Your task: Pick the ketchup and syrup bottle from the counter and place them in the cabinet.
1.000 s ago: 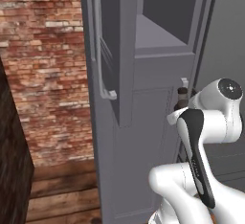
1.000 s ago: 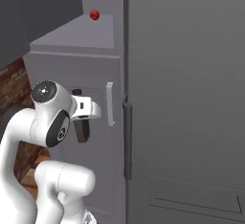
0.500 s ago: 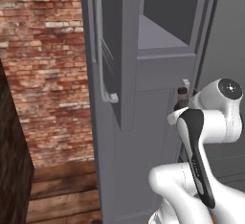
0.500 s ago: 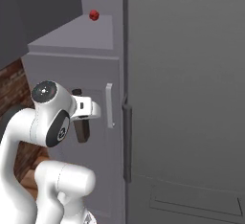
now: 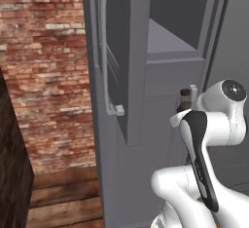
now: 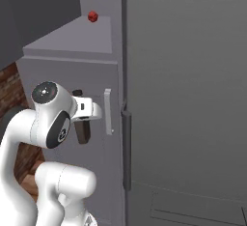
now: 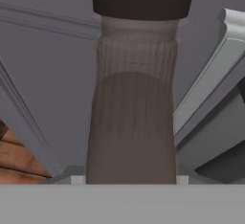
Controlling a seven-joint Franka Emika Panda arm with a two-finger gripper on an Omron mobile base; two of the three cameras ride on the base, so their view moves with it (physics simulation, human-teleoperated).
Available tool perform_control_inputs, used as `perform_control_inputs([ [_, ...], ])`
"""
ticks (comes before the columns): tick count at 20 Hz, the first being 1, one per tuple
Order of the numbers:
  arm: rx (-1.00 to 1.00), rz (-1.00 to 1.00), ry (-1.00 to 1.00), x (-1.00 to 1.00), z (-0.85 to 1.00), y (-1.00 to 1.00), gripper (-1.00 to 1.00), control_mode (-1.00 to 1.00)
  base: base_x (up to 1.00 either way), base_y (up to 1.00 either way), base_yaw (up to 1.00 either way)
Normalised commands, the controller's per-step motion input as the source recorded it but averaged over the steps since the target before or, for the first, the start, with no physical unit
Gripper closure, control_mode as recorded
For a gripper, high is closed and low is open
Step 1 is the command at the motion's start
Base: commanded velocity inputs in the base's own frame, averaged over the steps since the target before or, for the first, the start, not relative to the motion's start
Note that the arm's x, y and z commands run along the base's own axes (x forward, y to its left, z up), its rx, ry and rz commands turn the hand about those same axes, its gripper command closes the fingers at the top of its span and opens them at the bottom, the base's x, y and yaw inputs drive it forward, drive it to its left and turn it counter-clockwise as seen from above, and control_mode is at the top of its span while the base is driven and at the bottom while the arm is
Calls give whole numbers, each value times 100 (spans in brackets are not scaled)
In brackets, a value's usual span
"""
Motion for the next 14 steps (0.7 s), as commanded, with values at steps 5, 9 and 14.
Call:
perform_control_inputs([
  [5,0,0,0,0,0,0,100,100,24,2,0],
  [9,0,0,0,0,0,0,100,100,14,3,0],
  [14,0,0,0,1,0,0,100,-100,9,2,0],
])
